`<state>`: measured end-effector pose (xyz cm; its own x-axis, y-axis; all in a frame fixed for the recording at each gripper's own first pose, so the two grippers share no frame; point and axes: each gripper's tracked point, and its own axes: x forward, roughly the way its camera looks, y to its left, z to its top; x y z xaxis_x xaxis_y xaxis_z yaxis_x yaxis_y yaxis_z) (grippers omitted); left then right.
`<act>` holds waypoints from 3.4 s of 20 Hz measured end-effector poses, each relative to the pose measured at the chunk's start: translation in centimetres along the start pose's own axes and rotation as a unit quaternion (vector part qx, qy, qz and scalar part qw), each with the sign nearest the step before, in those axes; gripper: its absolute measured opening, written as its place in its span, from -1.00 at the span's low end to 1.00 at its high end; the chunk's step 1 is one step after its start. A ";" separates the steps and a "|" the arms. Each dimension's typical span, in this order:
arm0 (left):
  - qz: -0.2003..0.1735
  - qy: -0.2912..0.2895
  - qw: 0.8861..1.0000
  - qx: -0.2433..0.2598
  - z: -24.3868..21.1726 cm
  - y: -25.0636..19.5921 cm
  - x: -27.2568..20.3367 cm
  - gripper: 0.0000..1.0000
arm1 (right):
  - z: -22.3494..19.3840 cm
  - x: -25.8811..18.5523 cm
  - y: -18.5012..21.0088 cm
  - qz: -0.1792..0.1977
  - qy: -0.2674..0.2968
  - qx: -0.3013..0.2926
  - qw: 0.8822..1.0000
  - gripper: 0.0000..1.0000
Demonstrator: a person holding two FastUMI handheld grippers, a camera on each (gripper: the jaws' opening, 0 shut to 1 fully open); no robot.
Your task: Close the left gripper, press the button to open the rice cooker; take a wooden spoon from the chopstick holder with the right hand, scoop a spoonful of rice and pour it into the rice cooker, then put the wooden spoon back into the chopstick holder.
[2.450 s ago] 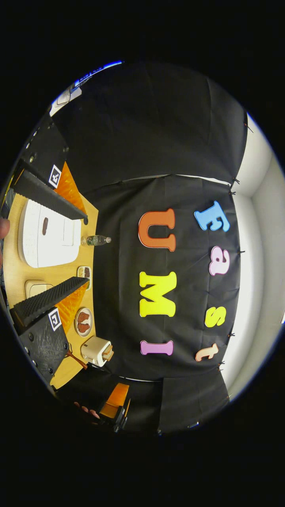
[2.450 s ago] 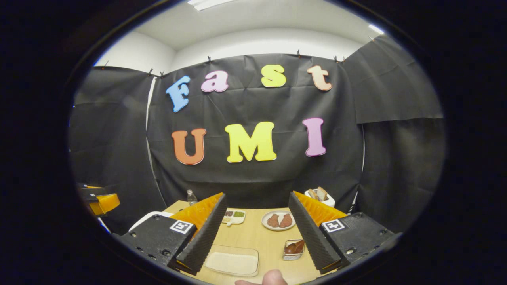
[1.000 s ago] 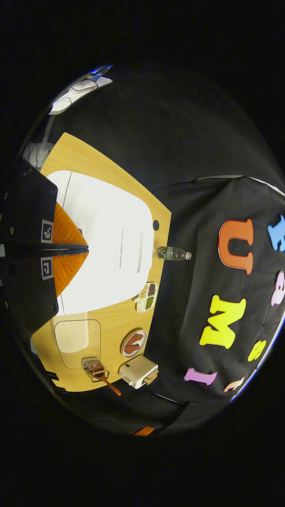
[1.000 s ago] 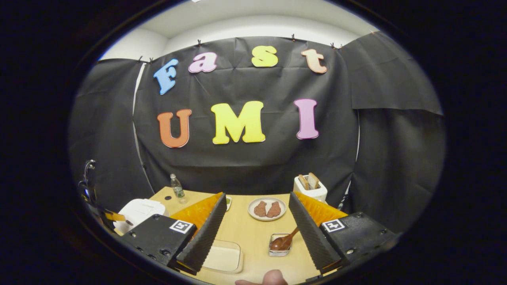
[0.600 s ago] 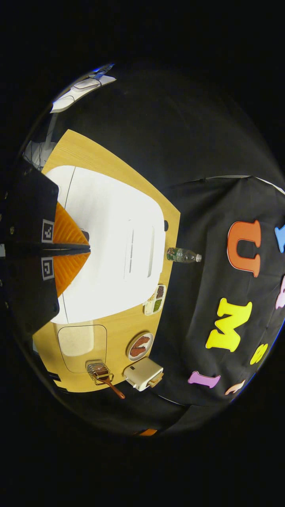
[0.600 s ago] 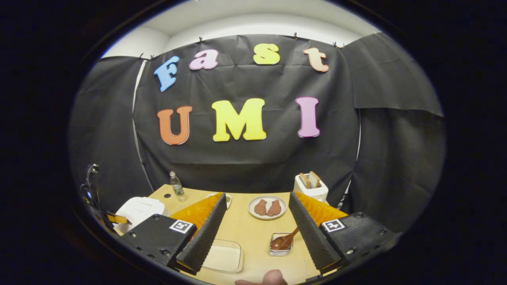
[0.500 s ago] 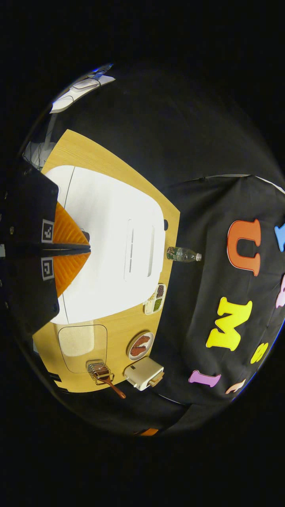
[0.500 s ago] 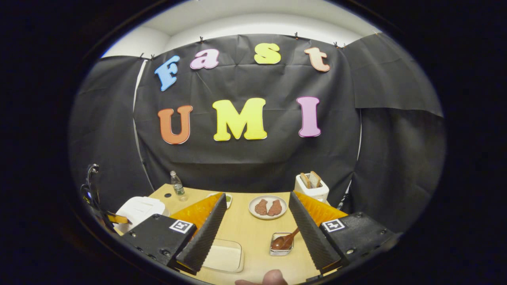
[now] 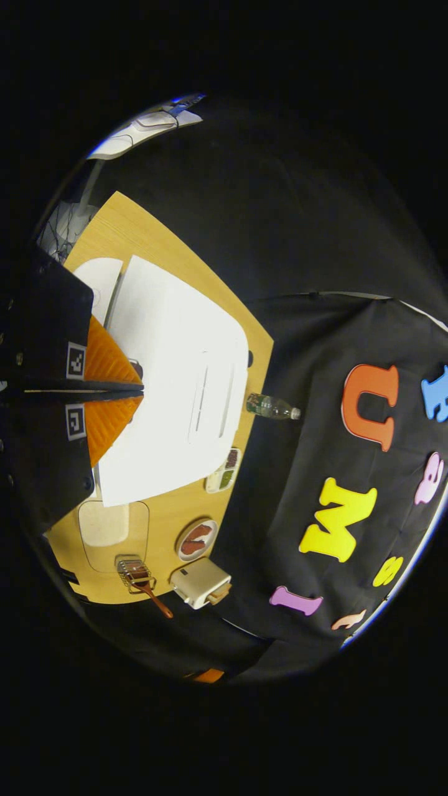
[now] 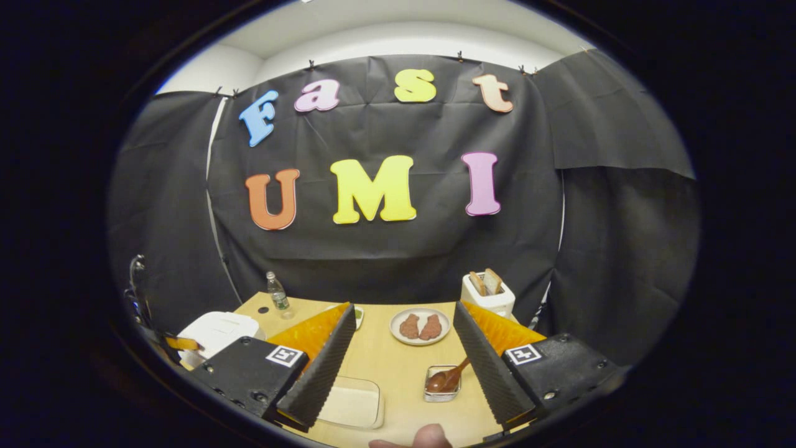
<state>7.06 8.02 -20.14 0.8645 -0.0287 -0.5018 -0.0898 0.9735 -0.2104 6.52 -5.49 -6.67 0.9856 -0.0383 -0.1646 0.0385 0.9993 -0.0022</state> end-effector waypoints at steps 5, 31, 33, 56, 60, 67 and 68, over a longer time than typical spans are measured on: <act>-0.001 -0.120 0.992 0.048 6.8 -1.3 -2.0 -1.00 | 0.8 -0.5 -0.2 0.002 -0.011 0.006 1.000 0.92; 0.003 -0.247 0.967 0.060 12.3 -8.7 -8.5 0.94 | -3.3 -0.1 -8.6 -0.027 0.003 0.035 0.999 1.00; 0.008 -0.241 0.968 0.060 12.0 -9.3 -8.5 0.93 | -5.6 1.3 -9.5 -0.025 0.023 0.036 0.999 1.00; 0.087 -0.213 0.972 0.046 12.3 -15.0 -7.2 0.89 | -23.6 19.7 -13.6 0.018 0.215 0.172 0.961 -0.13; 0.087 -0.210 0.973 0.036 12.4 -14.7 -7.1 0.89 | -23.1 18.8 -13.0 0.025 0.221 0.177 0.959 -0.43; 0.072 -0.217 0.973 0.033 12.3 -13.3 -7.9 0.89 | -20.3 16.0 -11.4 0.024 0.210 0.164 0.964 -0.56; 0.068 -0.220 0.972 0.033 12.3 -12.9 -8.1 0.89 | -19.2 15.7 -11.2 0.022 0.201 0.157 0.967 -0.59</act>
<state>7.33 -1.52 -3.02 0.9760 0.1878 -0.1101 -0.1993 0.9743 -0.1046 18.42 -17.22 -28.14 0.8468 0.0724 -0.5269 0.1072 0.9471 0.3025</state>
